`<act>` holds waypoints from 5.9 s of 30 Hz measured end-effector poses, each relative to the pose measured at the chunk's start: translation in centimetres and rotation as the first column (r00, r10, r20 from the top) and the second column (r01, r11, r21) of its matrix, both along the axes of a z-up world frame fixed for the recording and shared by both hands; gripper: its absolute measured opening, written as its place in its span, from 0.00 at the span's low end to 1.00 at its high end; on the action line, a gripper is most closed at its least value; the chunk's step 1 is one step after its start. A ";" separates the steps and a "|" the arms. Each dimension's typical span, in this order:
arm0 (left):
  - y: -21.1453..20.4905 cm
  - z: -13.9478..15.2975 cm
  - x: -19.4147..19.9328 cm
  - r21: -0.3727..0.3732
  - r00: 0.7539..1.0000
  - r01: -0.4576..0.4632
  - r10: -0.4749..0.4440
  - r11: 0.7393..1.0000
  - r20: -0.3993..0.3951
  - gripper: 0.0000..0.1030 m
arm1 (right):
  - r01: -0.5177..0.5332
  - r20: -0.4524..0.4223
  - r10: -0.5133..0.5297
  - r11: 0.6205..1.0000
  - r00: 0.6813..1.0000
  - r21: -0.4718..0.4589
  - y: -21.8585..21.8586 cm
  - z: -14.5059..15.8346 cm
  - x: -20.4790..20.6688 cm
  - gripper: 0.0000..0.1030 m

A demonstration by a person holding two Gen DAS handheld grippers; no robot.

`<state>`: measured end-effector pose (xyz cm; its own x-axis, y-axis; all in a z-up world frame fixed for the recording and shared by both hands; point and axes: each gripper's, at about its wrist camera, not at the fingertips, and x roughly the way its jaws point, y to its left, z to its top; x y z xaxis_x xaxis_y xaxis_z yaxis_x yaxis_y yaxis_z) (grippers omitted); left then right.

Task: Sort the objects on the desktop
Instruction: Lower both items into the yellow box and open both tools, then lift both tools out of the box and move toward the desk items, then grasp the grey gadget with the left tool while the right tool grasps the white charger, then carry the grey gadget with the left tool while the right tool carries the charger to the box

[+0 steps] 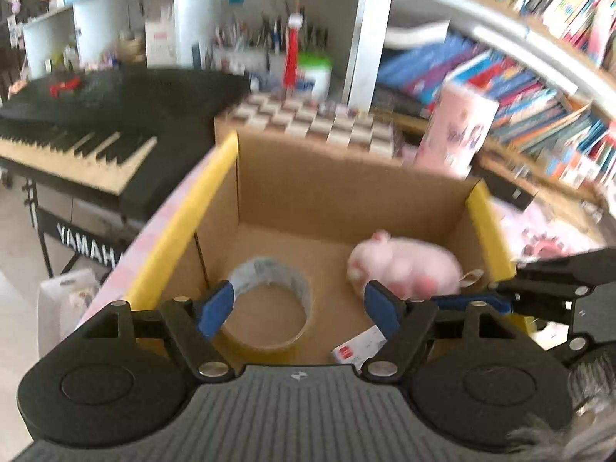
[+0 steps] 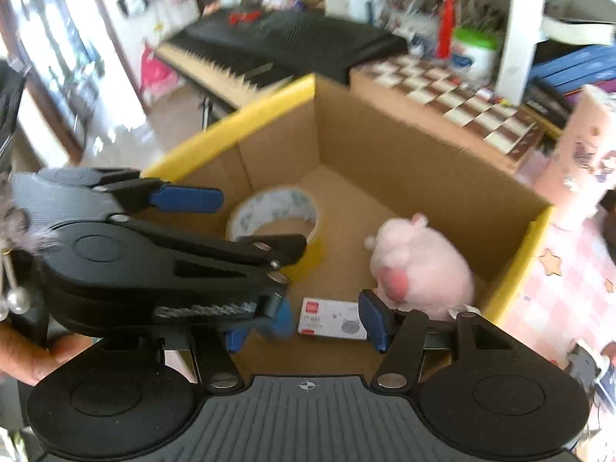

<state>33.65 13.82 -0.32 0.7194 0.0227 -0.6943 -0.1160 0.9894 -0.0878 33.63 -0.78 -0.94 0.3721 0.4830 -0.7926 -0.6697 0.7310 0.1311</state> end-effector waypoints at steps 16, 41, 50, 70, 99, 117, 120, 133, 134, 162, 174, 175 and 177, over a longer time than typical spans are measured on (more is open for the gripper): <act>-2.2 7.1 -14.9 -0.031 0.941 0.010 0.001 0.999 0.339 1.00 | 0.358 0.309 -0.407 0.911 0.860 0.205 -8.6 6.5 -13.1 0.57; -4.8 1.1 -28.1 0.075 0.982 0.103 -0.113 0.992 0.153 1.00 | 0.641 0.260 -0.638 0.763 0.725 0.087 -8.8 1.9 -28.0 0.58; -6.3 0.7 -28.6 0.058 0.979 0.164 -0.170 0.985 0.115 1.00 | 0.698 0.247 -0.687 0.714 0.683 0.056 -10.3 1.7 -29.7 0.60; -13.0 -1.2 -24.8 0.049 0.958 0.288 -0.288 0.956 -0.002 1.00 | 0.773 0.164 -0.761 0.633 0.628 -0.023 -16.5 -0.2 -28.3 0.61; -25.9 -2.5 -14.2 0.115 0.969 0.248 -0.248 0.962 -0.017 0.96 | 0.699 0.171 -0.689 0.715 0.704 0.002 -29.3 -2.8 -17.9 0.61; -27.3 -3.9 2.1 0.092 0.990 0.123 -0.129 0.988 0.055 0.84 | 0.462 0.231 -0.461 0.885 0.857 0.051 -29.0 -5.8 -2.9 0.60; -27.0 -5.1 4.6 0.080 0.993 0.116 -0.119 0.990 0.023 0.82 | 0.434 0.217 -0.431 0.900 0.876 0.036 -28.6 -7.0 -1.2 0.59; -27.2 -9.1 9.9 0.028 0.989 0.137 -0.135 0.990 -0.056 0.54 | 0.376 0.166 -0.375 0.926 0.912 0.024 -27.7 -9.6 3.3 0.50; -27.3 -9.1 10.2 0.025 0.988 0.143 -0.142 0.989 -0.056 0.53 | 0.377 0.165 -0.376 0.926 0.912 0.027 -27.6 -9.6 3.5 0.49; -26.9 -1.6 -0.7 -0.073 0.972 0.213 -0.203 0.974 0.116 0.39 | 0.488 0.182 -0.507 0.861 0.843 0.142 -29.9 -4.4 -4.6 0.24; -22.7 0.3 -10.6 -0.138 0.975 0.199 -0.182 0.970 0.131 0.39 | 0.534 0.195 -0.553 0.833 0.810 0.147 -29.2 -0.4 -12.5 0.24; -22.2 0.4 -11.4 -0.144 0.974 0.204 -0.186 0.968 0.131 0.39 | 0.539 0.193 -0.559 0.829 0.806 0.148 -28.9 -0.2 -13.4 0.24; -21.5 0.5 -12.8 -0.156 0.972 0.213 -0.193 0.965 0.133 0.39 | 0.552 0.189 -0.572 0.820 0.798 0.151 -28.3 0.3 -14.9 0.24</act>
<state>20.83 -7.68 0.14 0.7723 -0.2419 -0.5873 0.1062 0.9608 -0.2562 18.76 -29.11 -0.66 0.7548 0.1963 -0.6259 -0.1627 0.9804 0.1112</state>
